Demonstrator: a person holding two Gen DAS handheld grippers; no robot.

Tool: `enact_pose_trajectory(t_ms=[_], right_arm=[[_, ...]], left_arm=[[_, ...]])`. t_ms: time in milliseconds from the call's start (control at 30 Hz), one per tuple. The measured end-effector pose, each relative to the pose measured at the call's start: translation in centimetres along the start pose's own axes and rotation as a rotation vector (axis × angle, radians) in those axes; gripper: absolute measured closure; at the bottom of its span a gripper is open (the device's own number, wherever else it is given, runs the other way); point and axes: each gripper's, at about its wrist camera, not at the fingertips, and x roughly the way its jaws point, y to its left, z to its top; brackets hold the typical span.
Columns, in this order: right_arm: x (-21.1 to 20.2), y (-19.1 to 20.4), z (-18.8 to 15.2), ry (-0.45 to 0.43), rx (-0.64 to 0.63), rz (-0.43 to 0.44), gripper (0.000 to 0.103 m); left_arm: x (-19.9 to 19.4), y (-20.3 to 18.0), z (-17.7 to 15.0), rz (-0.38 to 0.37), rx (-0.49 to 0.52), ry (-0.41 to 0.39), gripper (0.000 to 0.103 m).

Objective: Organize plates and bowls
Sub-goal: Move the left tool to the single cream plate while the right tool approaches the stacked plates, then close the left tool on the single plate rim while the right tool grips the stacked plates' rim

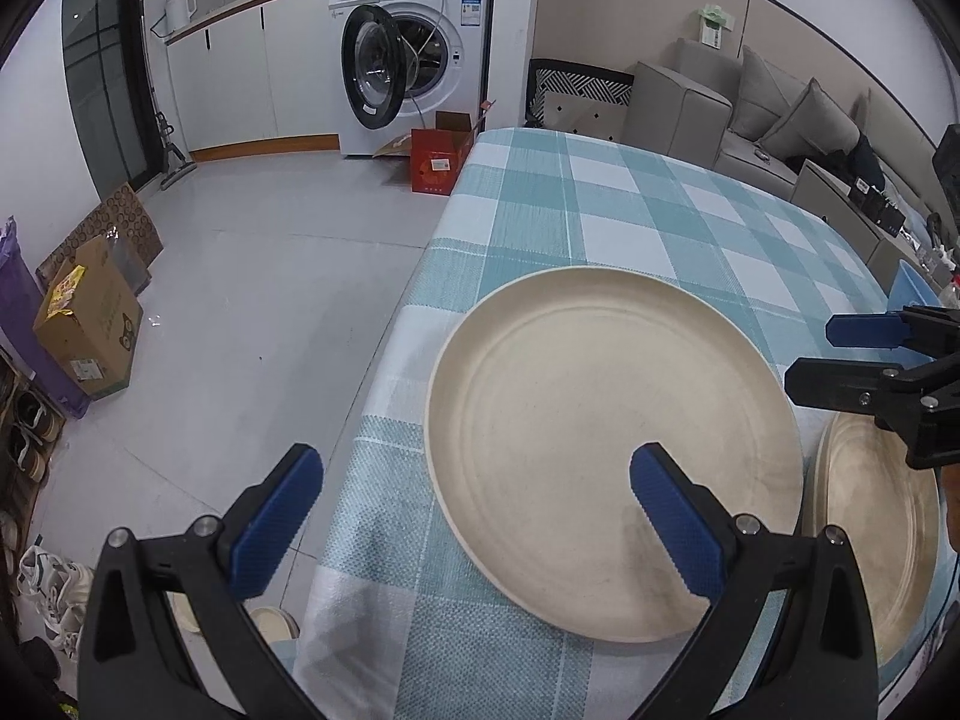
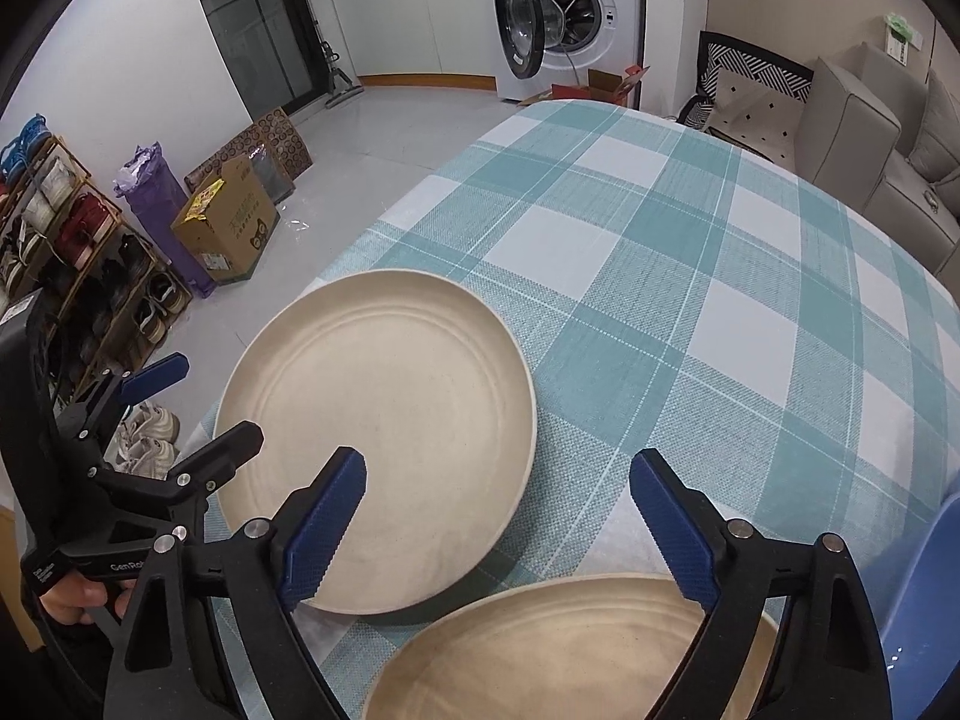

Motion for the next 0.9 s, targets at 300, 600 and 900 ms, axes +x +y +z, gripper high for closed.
enact_pose_trajectory(t_ms=[300,600,900], right_arm=[[1.7,0.3,0.2,0.031,-0.008,-0.003,0.012],[2.9,0.6,0.2,0.050,-0.012,0.005,0.016],[3.9,0.8,0.1,0.075,-0.015,0.016,0.022]], left_arm=[[0.7,0.3,-0.2,-0.006,-0.013,0.022,0.001],[1.1,0.7,-0.4,-0.007,-0.020,0.041,0.008],[0.9,1.3,-0.6,-0.020,-0.032,0.031,0.024]])
